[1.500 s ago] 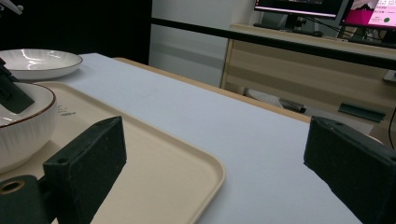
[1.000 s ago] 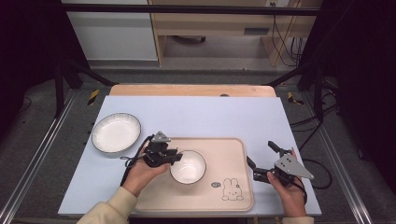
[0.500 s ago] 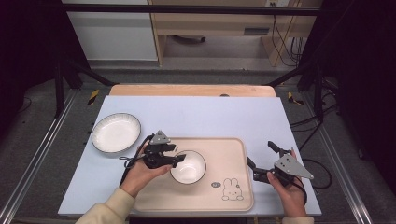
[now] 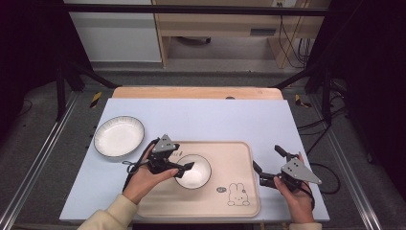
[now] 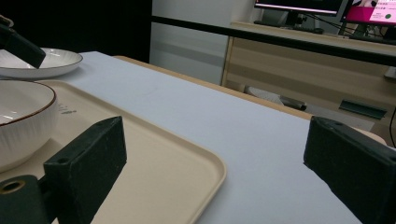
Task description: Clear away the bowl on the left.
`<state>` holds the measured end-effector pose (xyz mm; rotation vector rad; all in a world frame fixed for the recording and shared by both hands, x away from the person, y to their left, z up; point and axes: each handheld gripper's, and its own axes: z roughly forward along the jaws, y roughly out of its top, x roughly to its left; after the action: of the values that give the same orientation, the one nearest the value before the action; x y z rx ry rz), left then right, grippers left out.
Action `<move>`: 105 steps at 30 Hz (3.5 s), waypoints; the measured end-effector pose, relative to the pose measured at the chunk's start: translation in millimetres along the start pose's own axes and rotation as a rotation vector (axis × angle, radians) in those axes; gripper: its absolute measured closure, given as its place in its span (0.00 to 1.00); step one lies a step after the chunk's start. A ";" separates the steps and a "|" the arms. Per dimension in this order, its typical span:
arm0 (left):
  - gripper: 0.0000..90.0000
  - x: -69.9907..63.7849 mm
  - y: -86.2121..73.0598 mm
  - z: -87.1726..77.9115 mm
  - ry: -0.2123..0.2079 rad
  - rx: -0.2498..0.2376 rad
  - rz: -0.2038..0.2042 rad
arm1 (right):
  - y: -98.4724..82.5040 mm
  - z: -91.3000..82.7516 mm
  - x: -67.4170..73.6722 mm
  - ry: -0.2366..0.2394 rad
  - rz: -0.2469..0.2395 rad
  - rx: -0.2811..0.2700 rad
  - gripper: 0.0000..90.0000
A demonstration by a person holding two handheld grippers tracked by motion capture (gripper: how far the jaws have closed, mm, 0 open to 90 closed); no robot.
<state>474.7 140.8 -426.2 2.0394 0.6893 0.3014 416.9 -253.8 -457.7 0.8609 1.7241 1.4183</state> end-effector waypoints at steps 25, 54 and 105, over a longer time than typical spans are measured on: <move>0.09 2.7 -4.3 -27.8 -0.009 -0.163 0.022 | 0.3 -1.4 0.8 -0.001 0.006 -0.006 0.07; 0.08 21.4 -37.3 -70.4 -0.017 -0.290 0.033 | 0.6 -2.3 1.6 -0.003 0.004 -0.013 0.06; 0.08 69.3 -96.8 -118.0 0.122 -0.358 -0.062 | 0.4 -2.4 2.4 0.000 0.000 -0.012 0.06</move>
<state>442.0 303.7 -448.3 1.6668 0.7158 0.4805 413.7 -252.9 -457.3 0.8549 1.7133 1.4276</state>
